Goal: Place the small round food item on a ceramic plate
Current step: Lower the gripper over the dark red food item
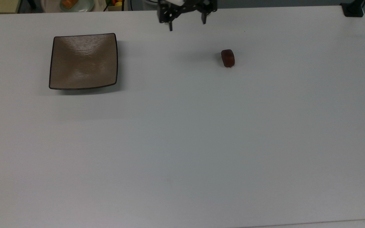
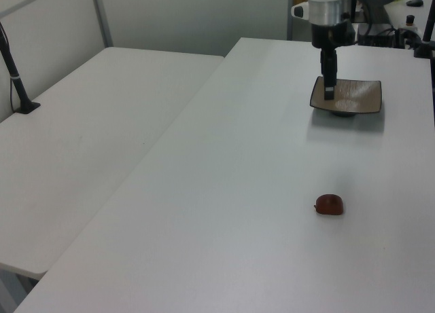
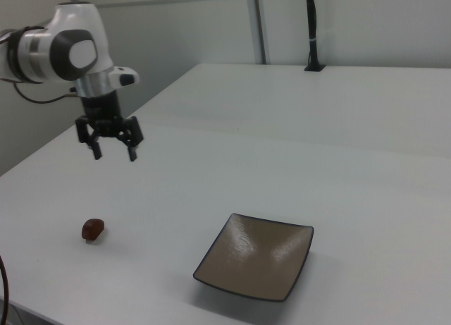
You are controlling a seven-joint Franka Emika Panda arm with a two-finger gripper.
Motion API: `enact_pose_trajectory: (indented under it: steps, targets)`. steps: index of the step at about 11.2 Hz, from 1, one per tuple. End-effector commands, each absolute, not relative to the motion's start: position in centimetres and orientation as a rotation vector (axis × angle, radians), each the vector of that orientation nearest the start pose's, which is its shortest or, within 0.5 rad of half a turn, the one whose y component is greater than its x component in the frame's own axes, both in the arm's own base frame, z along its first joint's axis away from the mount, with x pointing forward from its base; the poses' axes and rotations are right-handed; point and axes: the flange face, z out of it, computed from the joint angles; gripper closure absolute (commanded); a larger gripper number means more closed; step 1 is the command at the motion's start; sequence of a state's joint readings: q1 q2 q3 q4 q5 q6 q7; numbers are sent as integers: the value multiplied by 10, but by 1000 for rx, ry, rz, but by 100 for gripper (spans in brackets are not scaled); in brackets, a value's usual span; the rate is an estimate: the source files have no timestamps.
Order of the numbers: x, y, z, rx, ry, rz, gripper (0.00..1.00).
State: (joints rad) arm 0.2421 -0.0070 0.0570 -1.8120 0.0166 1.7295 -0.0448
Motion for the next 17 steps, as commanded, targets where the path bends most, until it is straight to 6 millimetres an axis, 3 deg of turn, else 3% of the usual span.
enact_pose_trajectory:
  steps: [1, 4, 6, 12, 17]
  targets:
    - [498, 211, 518, -3089, -557, 199, 0]
    - [471, 253, 477, -3108, -575, 311, 0]
    - [470, 268, 446, -3120, -539, 404, 0]
    - [471, 297, 363, -3117, -444, 295, 0]
    - [465, 301, 328, -3093, -451, 194, 0]
